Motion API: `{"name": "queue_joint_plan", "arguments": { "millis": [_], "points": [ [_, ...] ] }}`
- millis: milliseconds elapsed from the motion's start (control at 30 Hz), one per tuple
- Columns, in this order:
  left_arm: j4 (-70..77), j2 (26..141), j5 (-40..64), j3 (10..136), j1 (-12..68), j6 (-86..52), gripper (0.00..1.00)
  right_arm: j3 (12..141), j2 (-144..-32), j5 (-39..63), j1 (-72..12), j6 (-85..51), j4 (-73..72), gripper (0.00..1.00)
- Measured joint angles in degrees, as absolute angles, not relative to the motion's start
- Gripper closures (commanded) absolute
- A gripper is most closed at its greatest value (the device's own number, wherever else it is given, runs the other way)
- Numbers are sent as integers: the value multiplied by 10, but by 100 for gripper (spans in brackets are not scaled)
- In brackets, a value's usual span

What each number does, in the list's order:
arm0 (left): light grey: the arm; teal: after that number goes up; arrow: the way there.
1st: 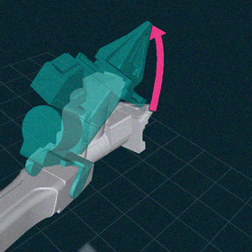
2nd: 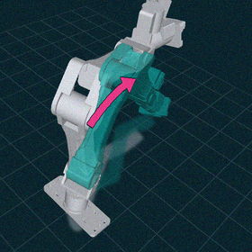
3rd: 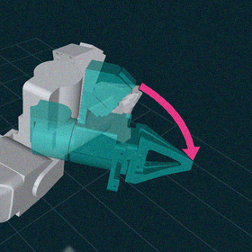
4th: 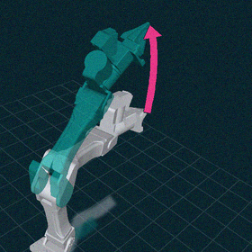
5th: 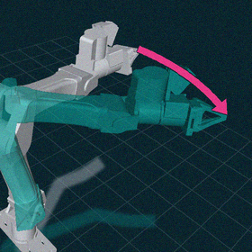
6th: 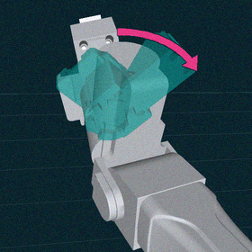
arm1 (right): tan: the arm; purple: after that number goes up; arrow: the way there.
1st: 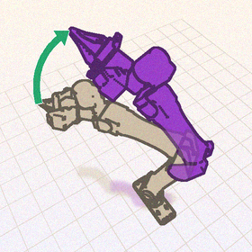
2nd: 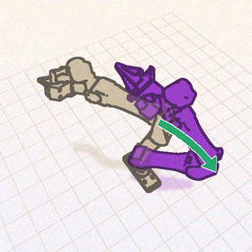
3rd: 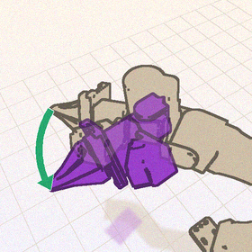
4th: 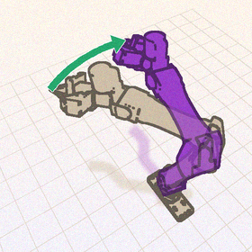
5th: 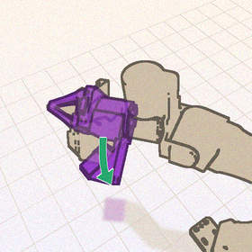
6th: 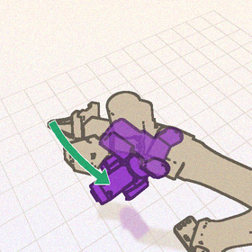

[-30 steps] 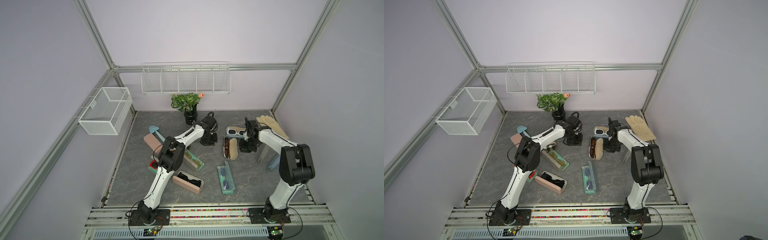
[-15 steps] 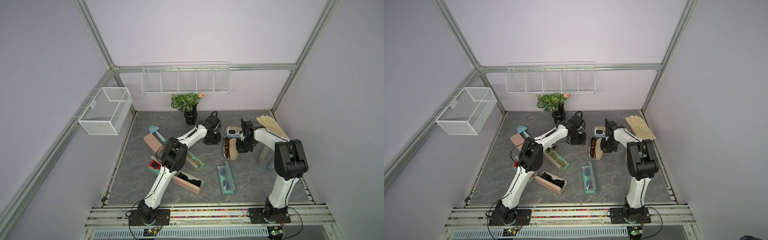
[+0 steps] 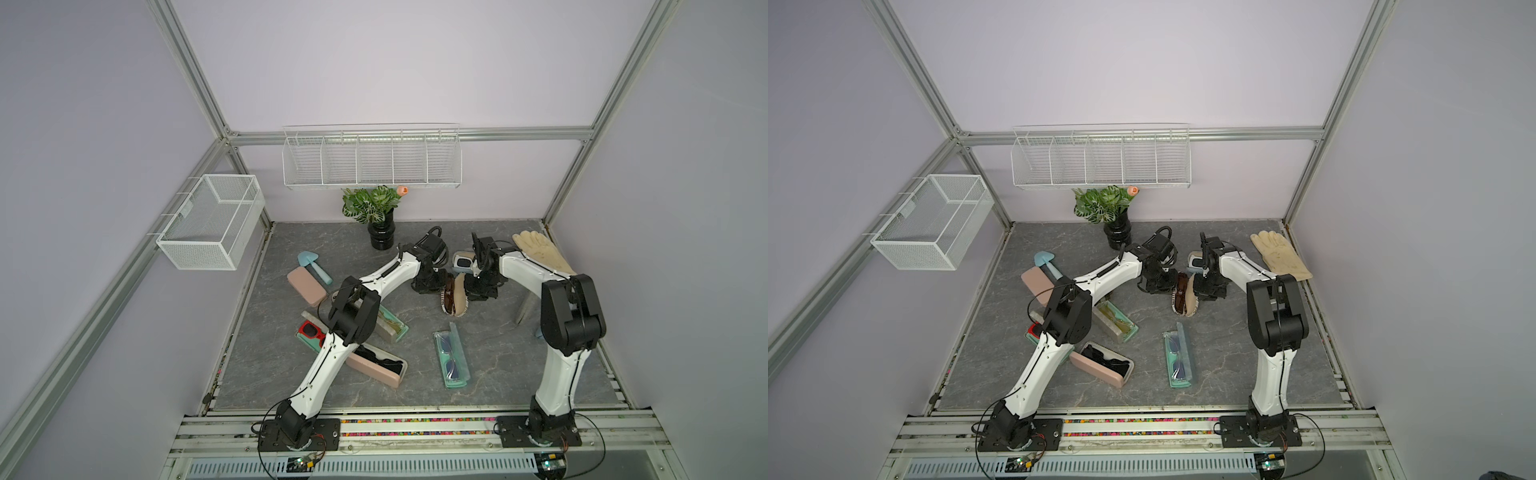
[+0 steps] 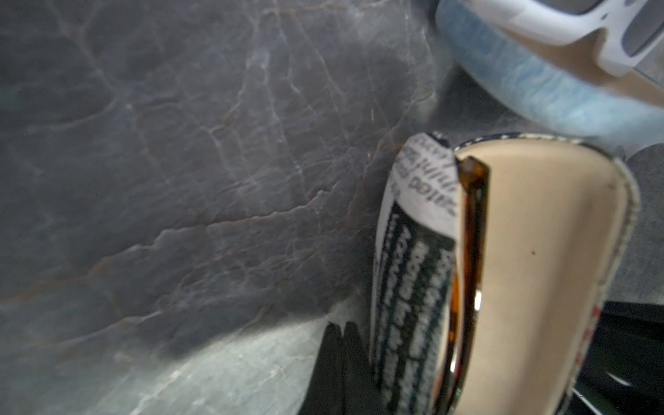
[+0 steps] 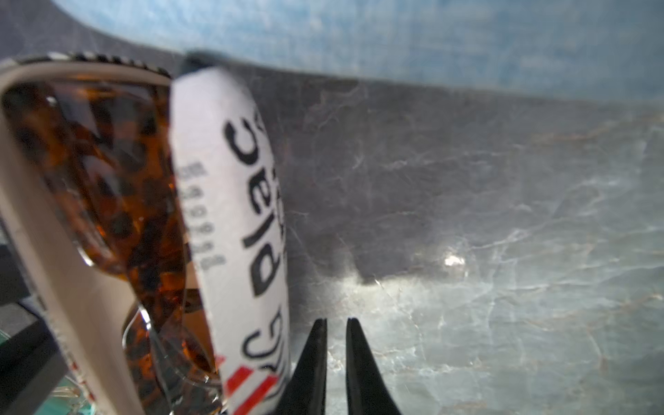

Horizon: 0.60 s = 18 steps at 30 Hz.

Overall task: Close the glasses case
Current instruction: Close the glasses case at the center of the board.

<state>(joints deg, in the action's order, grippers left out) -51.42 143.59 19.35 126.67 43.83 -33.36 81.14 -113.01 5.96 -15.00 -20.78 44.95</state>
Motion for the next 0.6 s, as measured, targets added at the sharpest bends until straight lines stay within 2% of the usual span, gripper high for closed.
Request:
{"name": "queue_joint_plan", "arguments": {
  "millis": [600],
  "points": [
    [-530, 1436, 178, 1272, 438, -338, 100, 883, -1161, 37, -198, -209, 494, 84]
  ]
}}
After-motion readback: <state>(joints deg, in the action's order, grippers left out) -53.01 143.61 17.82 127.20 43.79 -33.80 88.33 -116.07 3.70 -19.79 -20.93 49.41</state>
